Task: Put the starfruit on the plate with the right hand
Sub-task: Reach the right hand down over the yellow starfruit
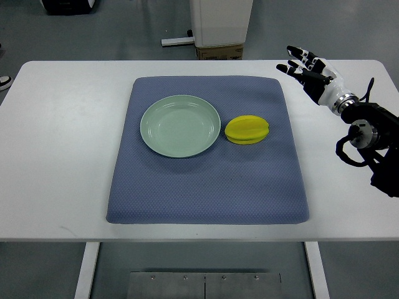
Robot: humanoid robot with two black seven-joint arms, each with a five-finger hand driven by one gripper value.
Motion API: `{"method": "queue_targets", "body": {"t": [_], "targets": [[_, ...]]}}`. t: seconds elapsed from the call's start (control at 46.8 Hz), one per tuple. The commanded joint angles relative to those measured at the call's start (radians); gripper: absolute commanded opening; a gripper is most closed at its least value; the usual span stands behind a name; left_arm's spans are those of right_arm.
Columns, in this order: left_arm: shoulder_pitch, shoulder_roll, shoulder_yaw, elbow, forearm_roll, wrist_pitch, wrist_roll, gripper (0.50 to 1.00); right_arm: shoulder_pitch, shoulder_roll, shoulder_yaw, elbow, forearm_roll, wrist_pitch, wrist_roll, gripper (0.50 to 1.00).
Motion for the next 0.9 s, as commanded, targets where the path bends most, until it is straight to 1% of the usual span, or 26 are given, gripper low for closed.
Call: {"method": "queue_targets", "body": {"t": [0.0,0.107,0.257,0.428,0.492,0.556,0.62,0.684,0.77,0.877], "targets": [[0.0,0.0,0.001,0.0,0.0,0.0,0.0,1.0,0.007,-0.006,-0.027,0.011,-0.049,0.005,0.029,1.0],[0.0,0.0,0.001,0.0,0.0,0.0,0.0,1.0,0.014,-0.015,-0.078,0.044,-0.152,0.003,0.087,1.0],[0.0,0.0,-0.001,0.0,0.0,0.0,0.0,1.0,0.023,-0.017,-0.138,0.067,-0.325,0.002,0.187,0.998],[0.0,0.0,0.001,0.0,0.0,0.0,0.0,1.0,0.029,-0.015,-0.218,0.068,-0.409,-0.009,0.242,0.995],[0.0,0.0,0.001,0.0,0.0,0.0,0.0,1.0,0.032,-0.015,-0.264,0.067,-0.428,-0.017,0.277,0.991],[0.0,0.0,-0.001,0.0,0.0,0.0,0.0,1.0,0.046,-0.014,-0.326,0.065,-0.455,-0.043,0.314,0.987],[0.0,0.0,-0.001,0.0,0.0,0.0,0.0,1.0,0.053,-0.012,-0.403,0.067,-0.48,-0.095,0.352,0.985],[0.0,0.0,0.001,0.0,0.0,0.0,0.0,1.0,0.061,-0.007,-0.483,0.067,-0.488,-0.151,0.357,0.985],[0.0,0.0,-0.001,0.0,0.0,0.0,0.0,1.0,0.07,-0.003,-0.57,0.065,-0.488,-0.201,0.357,0.983],[0.0,0.0,0.001,0.0,0.0,0.0,0.0,1.0,0.073,0.0,-0.606,0.065,-0.488,-0.218,0.357,0.983]]}}
